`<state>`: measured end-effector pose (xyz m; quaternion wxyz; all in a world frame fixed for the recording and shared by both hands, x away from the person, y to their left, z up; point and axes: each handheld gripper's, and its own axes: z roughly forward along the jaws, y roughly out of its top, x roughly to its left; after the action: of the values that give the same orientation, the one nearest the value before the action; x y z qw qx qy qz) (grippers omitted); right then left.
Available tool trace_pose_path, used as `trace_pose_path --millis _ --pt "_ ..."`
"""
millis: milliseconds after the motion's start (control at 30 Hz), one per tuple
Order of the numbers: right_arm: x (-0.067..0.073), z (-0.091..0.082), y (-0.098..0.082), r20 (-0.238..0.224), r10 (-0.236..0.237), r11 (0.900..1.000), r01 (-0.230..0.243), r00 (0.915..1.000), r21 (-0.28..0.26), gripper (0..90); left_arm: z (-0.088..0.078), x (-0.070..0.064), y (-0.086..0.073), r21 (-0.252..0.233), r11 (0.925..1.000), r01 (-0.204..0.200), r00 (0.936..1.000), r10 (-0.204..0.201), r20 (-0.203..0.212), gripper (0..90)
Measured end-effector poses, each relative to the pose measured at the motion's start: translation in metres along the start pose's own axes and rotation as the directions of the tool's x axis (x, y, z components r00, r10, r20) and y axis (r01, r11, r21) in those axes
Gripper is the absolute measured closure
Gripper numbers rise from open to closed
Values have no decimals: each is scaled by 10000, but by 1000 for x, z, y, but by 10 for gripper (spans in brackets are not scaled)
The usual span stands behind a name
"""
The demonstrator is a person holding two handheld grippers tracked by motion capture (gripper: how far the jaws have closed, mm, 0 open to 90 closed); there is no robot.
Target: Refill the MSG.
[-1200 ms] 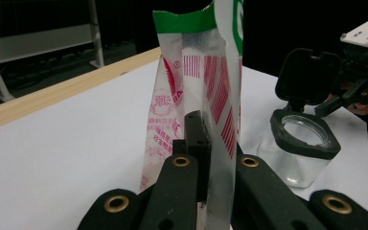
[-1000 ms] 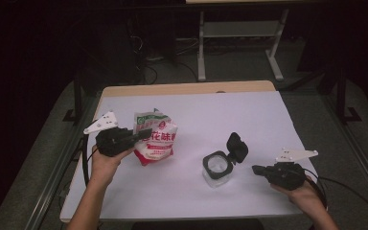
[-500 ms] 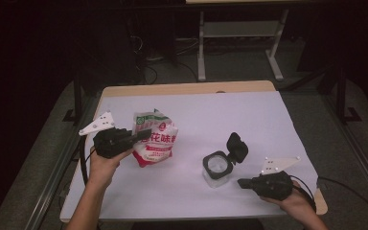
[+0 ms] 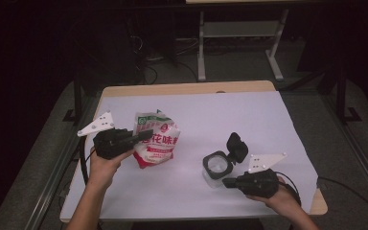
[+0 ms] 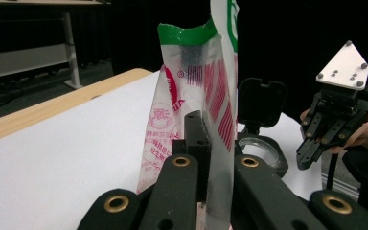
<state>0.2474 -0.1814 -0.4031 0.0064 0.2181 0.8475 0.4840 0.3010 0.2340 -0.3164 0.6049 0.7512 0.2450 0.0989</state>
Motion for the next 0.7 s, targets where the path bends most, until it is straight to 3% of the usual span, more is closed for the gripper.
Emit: trace_pose_path --millis 233,467,700 --pt "8 8 21 384 -96 9976 121 9992 -676 900 -1 -4 5 -79 10000 41 9997 -39 240 900" --pt "10 23 41 827 -112 9964 180 9965 -825 900 -3 -9 10 -79 9999 -77 9988 81 478 900" --pt "9 42 54 1761 137 9952 37 9843 -979 900 -5 -15 15 -108 9999 -57 9976 64 686 900"
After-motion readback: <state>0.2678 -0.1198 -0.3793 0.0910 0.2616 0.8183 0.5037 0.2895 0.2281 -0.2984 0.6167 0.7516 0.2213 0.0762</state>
